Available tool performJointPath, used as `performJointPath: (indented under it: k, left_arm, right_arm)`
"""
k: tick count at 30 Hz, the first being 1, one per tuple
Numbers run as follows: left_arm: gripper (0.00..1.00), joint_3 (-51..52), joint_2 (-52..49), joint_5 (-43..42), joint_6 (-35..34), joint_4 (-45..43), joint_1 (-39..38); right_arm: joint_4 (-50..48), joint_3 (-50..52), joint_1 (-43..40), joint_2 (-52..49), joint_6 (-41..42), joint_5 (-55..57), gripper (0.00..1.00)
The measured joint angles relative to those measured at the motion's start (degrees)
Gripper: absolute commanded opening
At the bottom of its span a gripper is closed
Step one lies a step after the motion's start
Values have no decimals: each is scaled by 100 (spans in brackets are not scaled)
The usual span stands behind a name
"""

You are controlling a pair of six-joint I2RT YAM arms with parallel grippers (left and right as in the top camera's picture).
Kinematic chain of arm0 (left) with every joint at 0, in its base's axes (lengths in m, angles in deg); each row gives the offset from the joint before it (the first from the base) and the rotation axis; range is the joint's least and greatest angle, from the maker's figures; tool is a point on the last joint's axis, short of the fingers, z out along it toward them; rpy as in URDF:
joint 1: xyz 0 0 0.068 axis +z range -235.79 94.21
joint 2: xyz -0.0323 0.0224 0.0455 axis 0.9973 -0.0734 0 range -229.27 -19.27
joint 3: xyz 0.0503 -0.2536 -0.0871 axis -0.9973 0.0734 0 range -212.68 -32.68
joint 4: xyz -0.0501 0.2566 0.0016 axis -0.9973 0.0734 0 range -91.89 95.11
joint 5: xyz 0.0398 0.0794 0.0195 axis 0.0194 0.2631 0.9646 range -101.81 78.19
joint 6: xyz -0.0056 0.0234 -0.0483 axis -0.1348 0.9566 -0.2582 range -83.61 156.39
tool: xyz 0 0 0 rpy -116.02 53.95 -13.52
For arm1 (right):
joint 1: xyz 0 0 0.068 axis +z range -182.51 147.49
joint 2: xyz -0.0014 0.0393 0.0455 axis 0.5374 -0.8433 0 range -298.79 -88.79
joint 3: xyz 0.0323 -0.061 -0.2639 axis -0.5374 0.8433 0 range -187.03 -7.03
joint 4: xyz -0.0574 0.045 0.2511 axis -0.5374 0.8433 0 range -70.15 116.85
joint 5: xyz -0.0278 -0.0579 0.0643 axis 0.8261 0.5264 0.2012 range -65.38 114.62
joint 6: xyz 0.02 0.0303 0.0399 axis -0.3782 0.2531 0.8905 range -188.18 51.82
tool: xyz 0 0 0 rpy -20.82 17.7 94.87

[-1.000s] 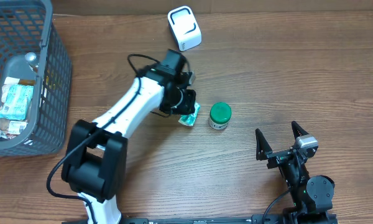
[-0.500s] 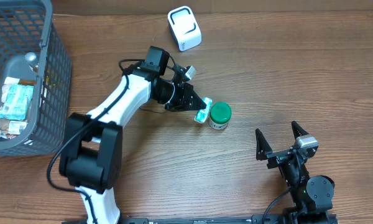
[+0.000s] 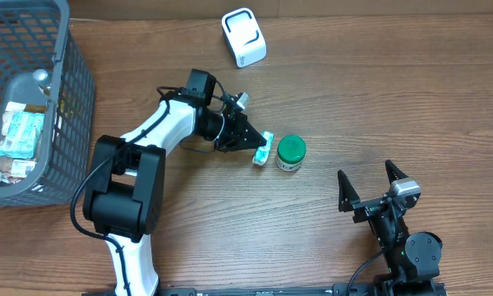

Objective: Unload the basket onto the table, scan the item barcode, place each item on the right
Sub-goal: 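Stand the packet upright left of the jar and open the left gripper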

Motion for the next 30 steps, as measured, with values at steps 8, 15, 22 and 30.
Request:
performJointPath:
  k: [8, 15, 22, 30]
  left_arm:
    - [4, 446, 0, 7, -737, -994, -90]
    - [13, 920, 0, 7, -1340, -1751, -175]
    - [42, 938, 0, 9, -1493, -1840, -173]
    - [46, 938, 0, 55, -1484, -1840, -166]
  right_arm:
    - [0, 0, 0, 0, 2, 0, 100]
    - [-2, 0, 0, 0, 0, 0, 100]
    - [-2, 0, 0, 0, 2, 0, 100]
    - [0, 0, 0, 0, 2, 0, 100]
